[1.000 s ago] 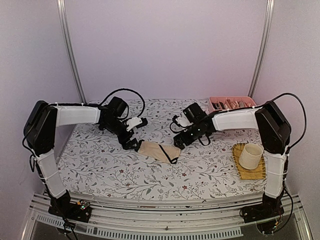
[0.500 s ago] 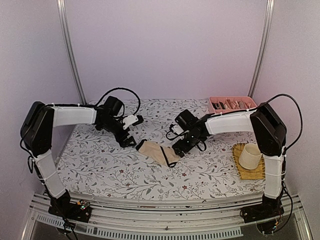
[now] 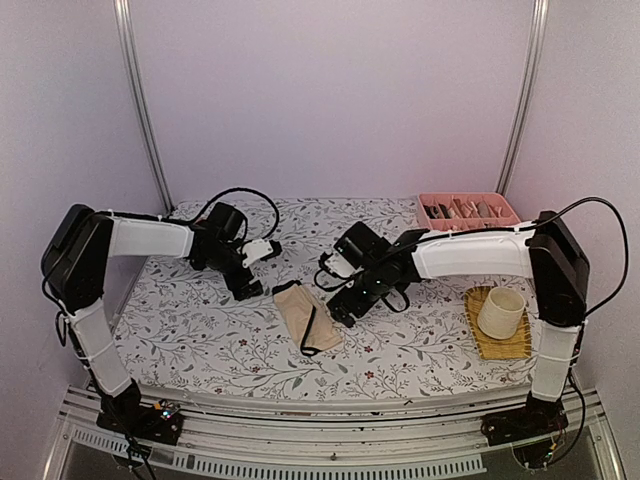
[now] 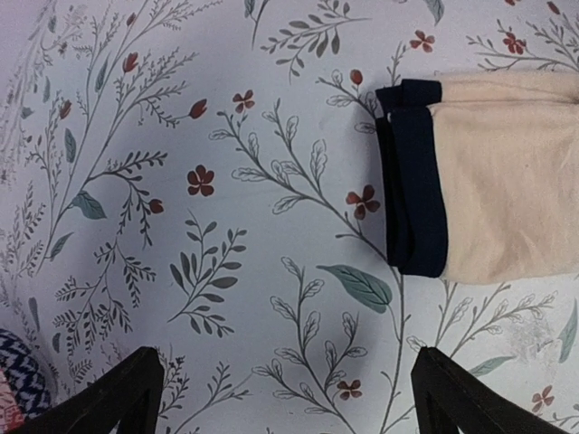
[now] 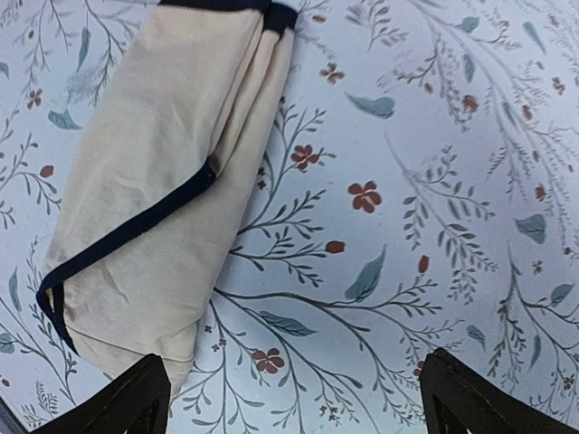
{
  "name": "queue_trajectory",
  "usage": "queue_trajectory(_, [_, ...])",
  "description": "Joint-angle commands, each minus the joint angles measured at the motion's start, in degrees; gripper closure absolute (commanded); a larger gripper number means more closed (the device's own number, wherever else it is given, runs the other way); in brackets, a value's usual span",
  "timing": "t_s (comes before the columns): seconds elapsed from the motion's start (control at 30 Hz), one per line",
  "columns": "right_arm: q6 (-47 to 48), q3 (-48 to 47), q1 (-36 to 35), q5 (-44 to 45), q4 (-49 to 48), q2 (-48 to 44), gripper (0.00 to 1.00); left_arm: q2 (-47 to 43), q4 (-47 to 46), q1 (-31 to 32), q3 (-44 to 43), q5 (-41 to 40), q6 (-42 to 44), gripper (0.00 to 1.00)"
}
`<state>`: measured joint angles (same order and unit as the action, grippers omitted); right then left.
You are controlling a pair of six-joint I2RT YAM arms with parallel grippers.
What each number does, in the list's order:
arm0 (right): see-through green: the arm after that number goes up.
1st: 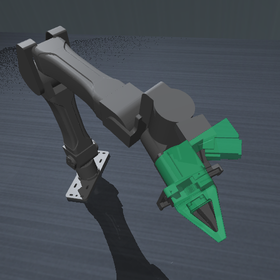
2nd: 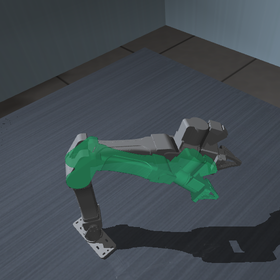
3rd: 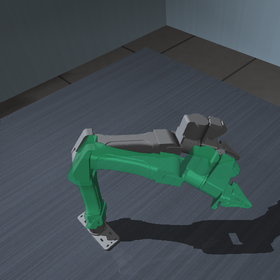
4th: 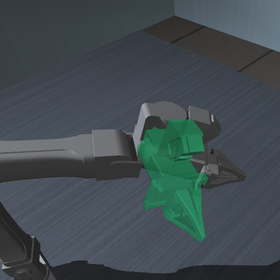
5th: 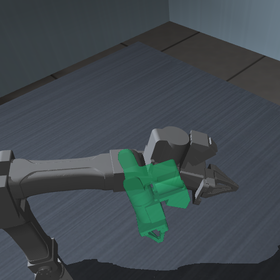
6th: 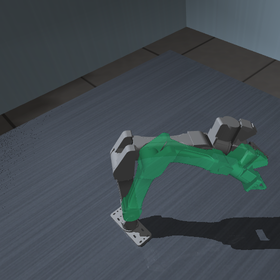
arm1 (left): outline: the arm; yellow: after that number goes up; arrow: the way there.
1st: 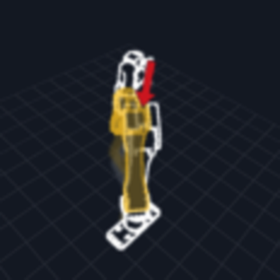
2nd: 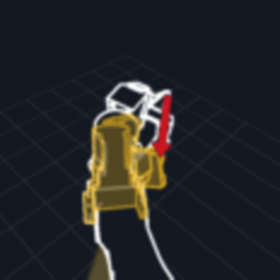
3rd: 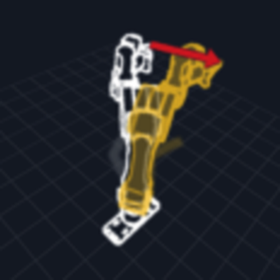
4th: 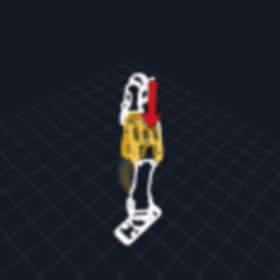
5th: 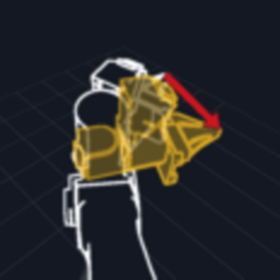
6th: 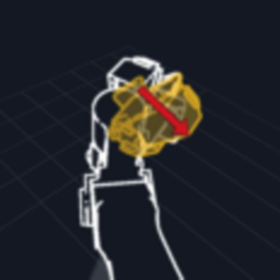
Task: Roll the underwear
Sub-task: Rotate the underwear at the center of the board.
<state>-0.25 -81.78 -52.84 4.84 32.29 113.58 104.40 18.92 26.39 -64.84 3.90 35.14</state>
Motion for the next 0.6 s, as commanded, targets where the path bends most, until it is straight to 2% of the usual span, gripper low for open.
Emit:
queue_trajectory(0.0, [-1.11, 5.41, 0.69, 8.11, -7.89, -8.17, 0.01, 2.69, -2.47, 0.22, -1.04, -2.59, 1.21, 0.02])
queue_trajectory(0.33, [-2.04, 22.28, 2.70, 13.46, -24.74, -22.80, 0.01, 10.23, 0.13, 3.87, -7.23, -4.76, 0.74, 0.02])
queue_trajectory(0.47, [-0.74, 30.41, 3.14, 9.58, -34.04, -30.63, 0.01, 14.30, 2.26, 5.22, -12.02, -4.51, 0.27, 0.02])
queue_trajectory(0.57, [2.49, 33.66, 3.12, 5.26, -38.16, -33.69, 0.01, 18.71, 4.36, 5.87, -18.79, -4.45, -0.71, 0.02])
